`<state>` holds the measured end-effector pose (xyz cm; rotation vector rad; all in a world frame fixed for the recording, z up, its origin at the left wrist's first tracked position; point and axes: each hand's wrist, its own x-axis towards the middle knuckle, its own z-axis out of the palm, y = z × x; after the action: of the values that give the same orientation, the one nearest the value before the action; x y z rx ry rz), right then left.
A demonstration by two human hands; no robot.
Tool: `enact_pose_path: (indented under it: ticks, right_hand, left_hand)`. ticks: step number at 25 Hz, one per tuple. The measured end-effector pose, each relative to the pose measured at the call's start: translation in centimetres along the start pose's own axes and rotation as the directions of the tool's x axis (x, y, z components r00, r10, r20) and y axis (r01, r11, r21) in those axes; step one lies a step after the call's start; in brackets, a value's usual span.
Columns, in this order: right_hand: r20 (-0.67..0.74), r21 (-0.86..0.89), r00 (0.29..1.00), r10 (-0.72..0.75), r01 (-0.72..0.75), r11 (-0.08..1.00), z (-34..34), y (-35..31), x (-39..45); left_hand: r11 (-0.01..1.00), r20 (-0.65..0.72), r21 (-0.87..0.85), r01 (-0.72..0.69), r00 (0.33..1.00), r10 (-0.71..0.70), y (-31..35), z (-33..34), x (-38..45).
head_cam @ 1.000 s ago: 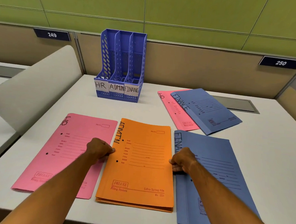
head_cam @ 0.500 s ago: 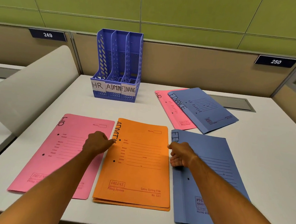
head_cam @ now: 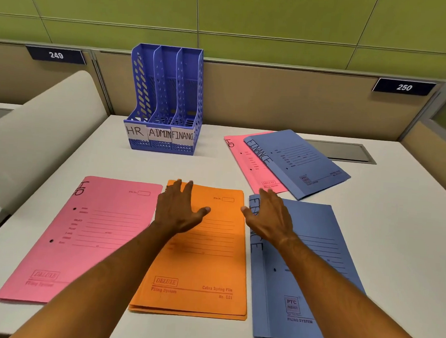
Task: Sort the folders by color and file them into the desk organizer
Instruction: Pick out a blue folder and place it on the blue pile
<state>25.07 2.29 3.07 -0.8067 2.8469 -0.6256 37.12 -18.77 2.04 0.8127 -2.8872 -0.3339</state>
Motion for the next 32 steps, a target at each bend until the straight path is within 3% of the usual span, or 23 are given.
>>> enact_pose_path:
  ticks: [5, 20, 30, 32]
  right_hand:
    - [-0.046, -0.217, 0.998, -0.042, 0.031, 0.976, -0.9, 3.5, 0.8]
    - [-0.073, -0.242, 0.996, 0.043, -0.059, 0.968, -4.6, 16.7, 7.5]
    - [0.0, -0.136, 0.999, 0.052, -0.051, 0.989, -3.6, 22.7, 13.2]
    - [0.024, -0.121, 0.999, 0.042, -0.039, 0.992, -3.0, 23.2, 13.5]
  left_hand:
    - [0.992, -0.045, 0.066, -0.106, 0.993, 0.109, 4.4, 1.4, 1.2]
    - [0.976, 0.081, 0.101, -0.191, 0.98, 0.183, 18.8, 7.2, 8.3]
    - [0.998, 0.135, 0.003, -0.059, 0.989, 0.058, 25.4, 11.7, 14.4]
    - [0.993, 0.153, -0.114, 0.024, 0.988, -0.006, 26.2, 11.9, 15.6]
